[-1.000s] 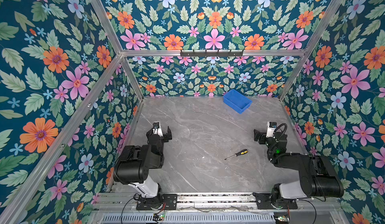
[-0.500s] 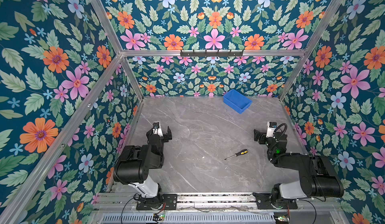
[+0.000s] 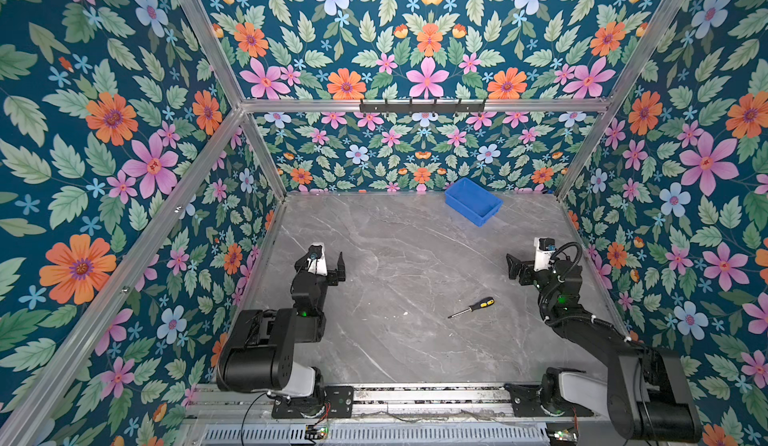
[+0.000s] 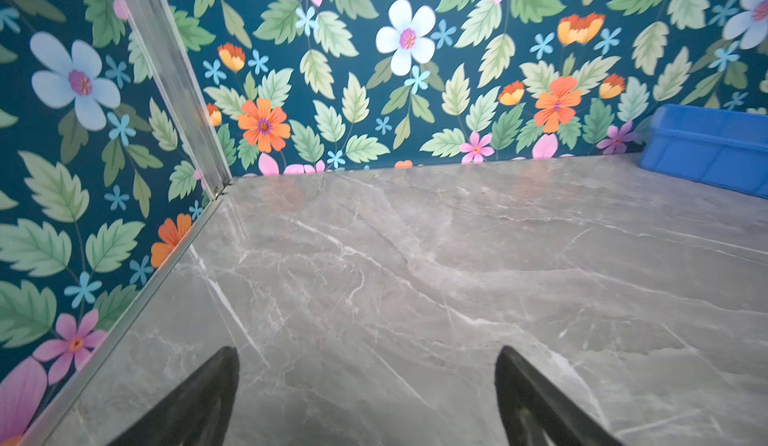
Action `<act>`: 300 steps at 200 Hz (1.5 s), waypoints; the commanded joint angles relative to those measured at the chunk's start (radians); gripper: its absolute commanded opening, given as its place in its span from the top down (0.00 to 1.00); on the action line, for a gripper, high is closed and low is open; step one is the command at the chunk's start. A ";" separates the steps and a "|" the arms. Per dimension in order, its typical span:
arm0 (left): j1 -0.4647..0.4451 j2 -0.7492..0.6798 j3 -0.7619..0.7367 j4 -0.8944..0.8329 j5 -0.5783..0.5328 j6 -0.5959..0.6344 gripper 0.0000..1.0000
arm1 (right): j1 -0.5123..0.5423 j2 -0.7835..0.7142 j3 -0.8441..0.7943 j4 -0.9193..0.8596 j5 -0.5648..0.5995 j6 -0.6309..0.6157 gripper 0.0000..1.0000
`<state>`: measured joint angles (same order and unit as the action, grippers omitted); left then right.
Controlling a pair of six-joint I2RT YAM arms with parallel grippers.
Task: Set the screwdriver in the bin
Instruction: 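Move the right gripper forward over the yellow-black screwdriver while the left arm lifts forward, then lower the right gripper and close it on the screwdriver's yellow handle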
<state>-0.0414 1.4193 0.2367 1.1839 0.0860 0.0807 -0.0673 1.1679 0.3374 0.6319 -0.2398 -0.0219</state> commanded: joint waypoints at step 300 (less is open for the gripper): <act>-0.396 -0.417 0.117 -0.843 0.516 0.463 0.00 | 0.495 0.318 0.512 -1.134 0.002 -0.847 0.04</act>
<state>-0.4385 0.9977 0.3569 0.3363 0.5762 0.5125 0.4259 1.4788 0.8642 -0.4828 -0.2237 -0.8059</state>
